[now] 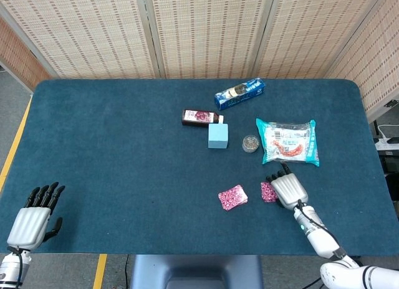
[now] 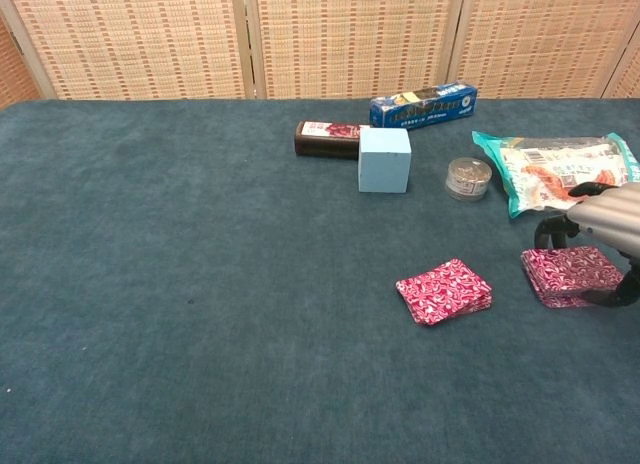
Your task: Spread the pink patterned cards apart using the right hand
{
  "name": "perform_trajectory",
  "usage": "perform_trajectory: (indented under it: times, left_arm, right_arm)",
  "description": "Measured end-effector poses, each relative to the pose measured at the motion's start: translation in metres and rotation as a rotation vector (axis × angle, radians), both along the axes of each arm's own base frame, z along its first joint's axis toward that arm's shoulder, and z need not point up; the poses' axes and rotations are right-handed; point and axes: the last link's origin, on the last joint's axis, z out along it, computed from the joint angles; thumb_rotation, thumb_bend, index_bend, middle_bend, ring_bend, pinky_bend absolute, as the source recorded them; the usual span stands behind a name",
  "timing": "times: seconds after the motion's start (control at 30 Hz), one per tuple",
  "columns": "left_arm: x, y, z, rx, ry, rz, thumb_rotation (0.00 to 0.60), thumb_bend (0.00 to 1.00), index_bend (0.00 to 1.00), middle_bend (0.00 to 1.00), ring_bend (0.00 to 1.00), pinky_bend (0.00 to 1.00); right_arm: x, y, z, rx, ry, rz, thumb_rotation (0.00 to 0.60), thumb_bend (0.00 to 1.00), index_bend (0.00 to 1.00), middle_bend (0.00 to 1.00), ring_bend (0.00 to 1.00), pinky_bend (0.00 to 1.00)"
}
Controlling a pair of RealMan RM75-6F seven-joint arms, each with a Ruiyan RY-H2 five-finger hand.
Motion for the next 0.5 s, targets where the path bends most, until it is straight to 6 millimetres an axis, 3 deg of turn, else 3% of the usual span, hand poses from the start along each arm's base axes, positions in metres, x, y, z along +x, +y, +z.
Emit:
perform_trajectory:
  times: [0.27, 0.5]
  left_arm:
    - [0.0, 0.0, 0.001, 0.005, 0.0, -0.002, 0.6, 0.46, 0.0, 0.0, 0.0, 0.06]
    - [0.001, -0.001, 0.0, 0.004, 0.002, -0.003, 0.6, 0.45, 0.0, 0.0, 0.0, 0.06]
  right_arm:
    - [0.012, 0.008, 0.008, -0.013, -0.037, 0.042, 0.6, 0.22, 0.59, 0.42, 0.27, 0.04]
    - [0.028, 0.034, 0.018, 0.006, -0.072, 0.146, 0.6, 0.22, 0.59, 0.42, 0.27, 0.04]
